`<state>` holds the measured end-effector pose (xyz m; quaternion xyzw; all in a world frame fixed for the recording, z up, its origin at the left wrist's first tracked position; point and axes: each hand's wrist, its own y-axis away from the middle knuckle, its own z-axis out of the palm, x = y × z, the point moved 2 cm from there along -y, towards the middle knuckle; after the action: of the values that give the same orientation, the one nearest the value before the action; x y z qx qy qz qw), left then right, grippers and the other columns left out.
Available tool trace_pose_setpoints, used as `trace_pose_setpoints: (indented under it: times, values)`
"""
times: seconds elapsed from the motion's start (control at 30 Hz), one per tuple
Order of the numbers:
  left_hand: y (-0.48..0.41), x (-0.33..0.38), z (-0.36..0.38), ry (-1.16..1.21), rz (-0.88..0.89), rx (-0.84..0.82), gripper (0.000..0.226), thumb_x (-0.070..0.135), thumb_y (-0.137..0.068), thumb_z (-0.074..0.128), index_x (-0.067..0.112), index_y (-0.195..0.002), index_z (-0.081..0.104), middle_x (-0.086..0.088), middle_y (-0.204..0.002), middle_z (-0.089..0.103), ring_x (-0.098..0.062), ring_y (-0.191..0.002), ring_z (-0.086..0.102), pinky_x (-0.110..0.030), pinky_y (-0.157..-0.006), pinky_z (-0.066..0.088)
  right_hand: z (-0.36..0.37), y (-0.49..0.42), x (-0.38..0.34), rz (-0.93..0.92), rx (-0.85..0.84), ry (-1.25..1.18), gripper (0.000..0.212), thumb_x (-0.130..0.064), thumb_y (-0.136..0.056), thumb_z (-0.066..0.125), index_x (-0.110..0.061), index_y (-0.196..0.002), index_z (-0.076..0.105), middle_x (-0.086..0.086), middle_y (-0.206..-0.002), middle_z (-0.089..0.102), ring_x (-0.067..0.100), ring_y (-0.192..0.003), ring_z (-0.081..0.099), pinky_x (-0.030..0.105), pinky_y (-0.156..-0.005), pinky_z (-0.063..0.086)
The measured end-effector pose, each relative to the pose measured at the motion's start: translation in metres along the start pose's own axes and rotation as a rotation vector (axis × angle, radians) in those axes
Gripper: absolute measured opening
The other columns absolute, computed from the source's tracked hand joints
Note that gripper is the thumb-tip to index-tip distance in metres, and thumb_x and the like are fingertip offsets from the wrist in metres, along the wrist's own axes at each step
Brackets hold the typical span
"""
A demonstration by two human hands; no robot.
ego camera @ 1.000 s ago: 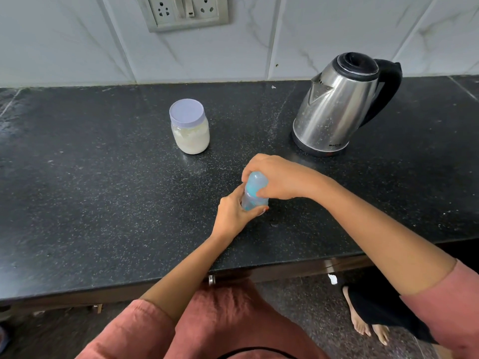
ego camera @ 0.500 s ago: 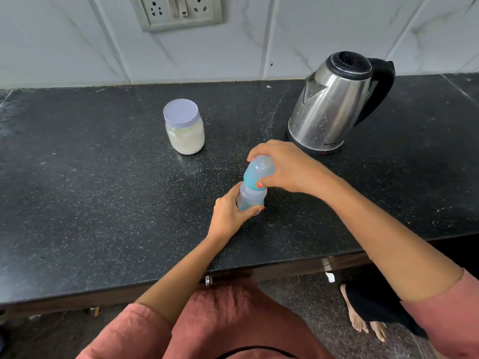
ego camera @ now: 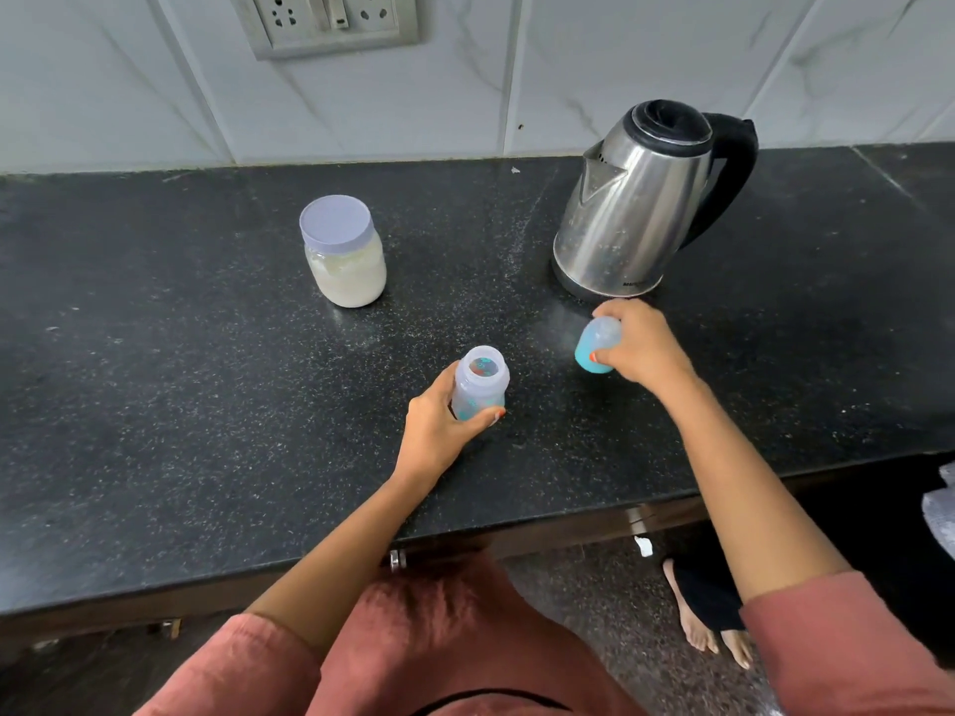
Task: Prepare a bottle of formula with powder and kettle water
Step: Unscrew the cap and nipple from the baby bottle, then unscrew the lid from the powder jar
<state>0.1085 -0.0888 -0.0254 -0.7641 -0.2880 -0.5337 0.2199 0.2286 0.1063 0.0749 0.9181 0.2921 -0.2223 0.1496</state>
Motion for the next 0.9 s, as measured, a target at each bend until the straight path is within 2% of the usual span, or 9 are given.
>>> trace_pose_setpoints:
  times: [0.07,0.23,0.43,0.63,0.7,0.8,0.83,0.9]
  values:
    - [0.000,0.000,0.000,-0.006,-0.002,0.004,0.061,0.028,-0.071,0.079,0.038,-0.122,0.048,0.036,-0.105,0.053,0.008,-0.103,0.052,0.001,-0.085,0.036,0.014,0.000,0.009,0.013,-0.007,0.024,0.052,-0.001,-0.073,0.069,-0.013,-0.121,0.054,0.011,-0.126,0.048,0.029,-0.115,0.047,0.041,-0.094,0.044]
    - [0.001,0.000,0.001,0.000,-0.002,0.009,0.062,0.025,-0.071,0.080,0.041,-0.120,0.045,0.035,-0.107,0.052,0.008,-0.104,0.053,0.000,-0.086,0.037,0.032,0.001,0.020,0.027,0.007,0.034,0.051,-0.004,-0.075,0.070,-0.016,-0.121,0.051,0.010,-0.126,0.046,0.029,-0.114,0.049,0.043,-0.088,0.045]
    - [0.002,0.001,0.002,0.014,0.008,0.016,0.060,0.024,-0.072,0.079,0.041,-0.118,0.044,0.036,-0.106,0.051,0.008,-0.103,0.052,0.000,-0.086,0.037,0.036,0.003,0.022,0.022,0.011,0.063,0.052,-0.005,-0.076,0.069,-0.017,-0.123,0.048,0.010,-0.128,0.044,0.030,-0.117,0.047,0.045,-0.090,0.047]
    - [0.002,0.002,0.002,0.046,0.008,-0.012,0.062,0.025,-0.071,0.080,0.039,-0.120,0.044,0.032,-0.111,0.052,0.003,-0.110,0.051,-0.012,-0.093,0.039,0.029,0.005,0.011,0.016,0.038,0.037,0.071,-0.011,-0.074,0.073,-0.017,-0.136,0.039,0.008,-0.139,0.039,0.030,-0.126,0.040,0.046,-0.102,0.038]
    - [0.002,0.001,0.001,0.058,0.013,-0.044,0.069,0.028,-0.068,0.082,0.034,-0.125,0.044,0.025,-0.120,0.052,0.002,-0.116,0.048,-0.012,-0.098,0.036,0.023,0.005,-0.003,-0.036,0.091,-0.016,0.067,-0.014,-0.074,0.074,-0.017,-0.133,0.043,0.008,-0.137,0.043,0.028,-0.124,0.042,0.044,-0.103,0.038]
    - [0.002,-0.002,-0.005,0.085,0.004,-0.059,0.087,0.023,-0.065,0.083,0.018,-0.139,0.037,0.009,-0.139,0.045,-0.008,-0.131,0.040,-0.024,-0.109,0.030,0.016,0.003,-0.031,-0.127,0.083,-0.219,0.050,-0.011,-0.076,0.072,-0.012,-0.122,0.055,0.008,-0.124,0.055,0.021,-0.112,0.053,0.033,-0.098,0.042]
    - [0.002,-0.003,-0.010,0.098,0.005,-0.047,0.089,0.019,-0.065,0.083,0.016,-0.140,0.036,0.008,-0.140,0.043,-0.010,-0.132,0.039,-0.025,-0.110,0.028,0.015,0.002,-0.043,-0.151,0.059,-0.275,0.043,-0.010,-0.078,0.070,-0.011,-0.119,0.058,0.008,-0.119,0.059,0.019,-0.106,0.055,0.029,-0.094,0.044]
    - [0.000,-0.004,-0.025,0.109,0.036,0.009,0.081,0.017,-0.065,0.082,0.017,-0.135,0.040,0.008,-0.134,0.047,-0.008,-0.128,0.043,-0.019,-0.108,0.029,0.016,-0.005,-0.069,-0.205,0.001,-0.344,0.034,-0.009,-0.080,0.068,-0.009,-0.113,0.061,0.008,-0.111,0.063,0.019,-0.098,0.060,0.024,-0.086,0.046]
